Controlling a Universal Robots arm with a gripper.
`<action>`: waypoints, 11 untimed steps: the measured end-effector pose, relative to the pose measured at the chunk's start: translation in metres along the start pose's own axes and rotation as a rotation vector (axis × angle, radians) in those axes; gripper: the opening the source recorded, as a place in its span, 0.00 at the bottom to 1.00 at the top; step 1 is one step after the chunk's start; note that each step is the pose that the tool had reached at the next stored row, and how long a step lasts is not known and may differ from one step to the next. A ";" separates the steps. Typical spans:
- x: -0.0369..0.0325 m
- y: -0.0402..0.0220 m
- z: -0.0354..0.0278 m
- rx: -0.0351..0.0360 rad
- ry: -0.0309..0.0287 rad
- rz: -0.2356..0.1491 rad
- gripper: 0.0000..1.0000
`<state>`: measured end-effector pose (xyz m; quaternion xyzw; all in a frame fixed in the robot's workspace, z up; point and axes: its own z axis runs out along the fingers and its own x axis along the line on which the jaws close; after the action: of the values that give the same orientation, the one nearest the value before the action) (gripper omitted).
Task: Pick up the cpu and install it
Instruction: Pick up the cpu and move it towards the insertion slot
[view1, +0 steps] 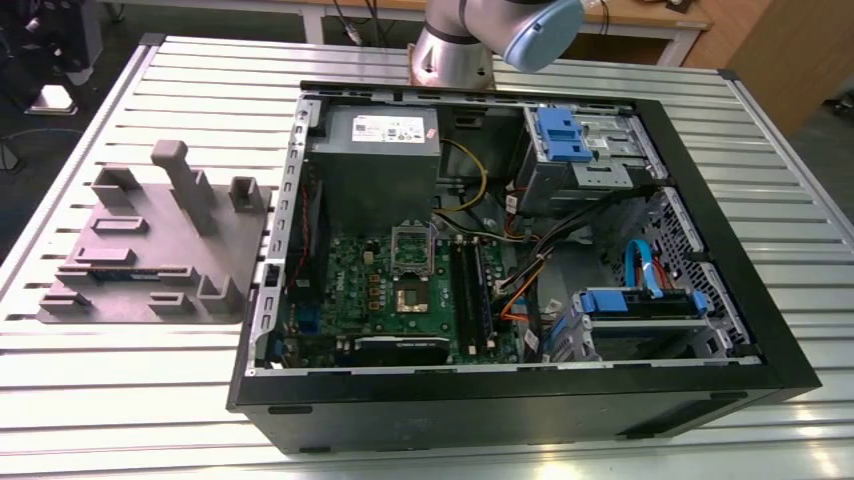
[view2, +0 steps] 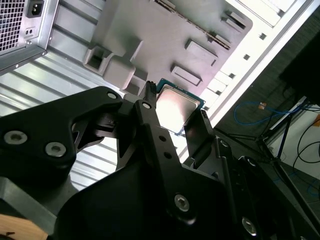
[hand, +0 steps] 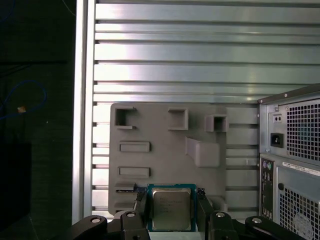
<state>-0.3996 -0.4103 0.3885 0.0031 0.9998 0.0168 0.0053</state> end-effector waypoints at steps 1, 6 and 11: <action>-0.0002 0.0000 0.0000 0.0000 0.0000 0.000 0.47; -0.0011 0.0000 0.0000 0.0000 0.0000 0.000 0.47; -0.0021 0.0000 0.0000 0.0000 0.0001 0.000 0.47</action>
<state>-0.3975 -0.4103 0.3885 0.0031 0.9998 0.0167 0.0053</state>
